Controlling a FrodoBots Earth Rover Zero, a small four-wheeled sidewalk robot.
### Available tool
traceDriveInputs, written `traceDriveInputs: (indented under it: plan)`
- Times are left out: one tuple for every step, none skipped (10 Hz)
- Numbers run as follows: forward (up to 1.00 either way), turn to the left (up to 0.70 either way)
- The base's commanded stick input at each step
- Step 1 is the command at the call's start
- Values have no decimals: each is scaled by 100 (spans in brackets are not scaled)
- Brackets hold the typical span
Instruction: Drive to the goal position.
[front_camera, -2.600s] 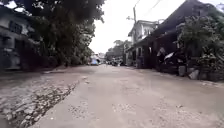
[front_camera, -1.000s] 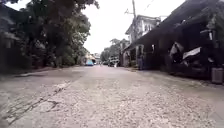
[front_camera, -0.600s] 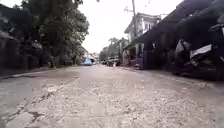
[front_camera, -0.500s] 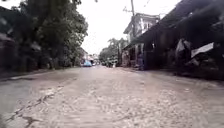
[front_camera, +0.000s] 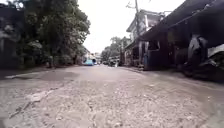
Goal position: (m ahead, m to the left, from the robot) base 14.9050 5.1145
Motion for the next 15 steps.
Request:
traceDriveInputs:
  plan:
    - [100, 21]
    - [100, 8]
    - [100, 0]
    - [100, 0]
    - [100, 0]
    - [100, 0]
    - [100, 0]
    - [100, 0]
    - [100, 0]
    - [100, 0]
    - [100, 0]
    - [100, 0]
    - [100, 22]
    - [100, 3]
    - [100, 0]
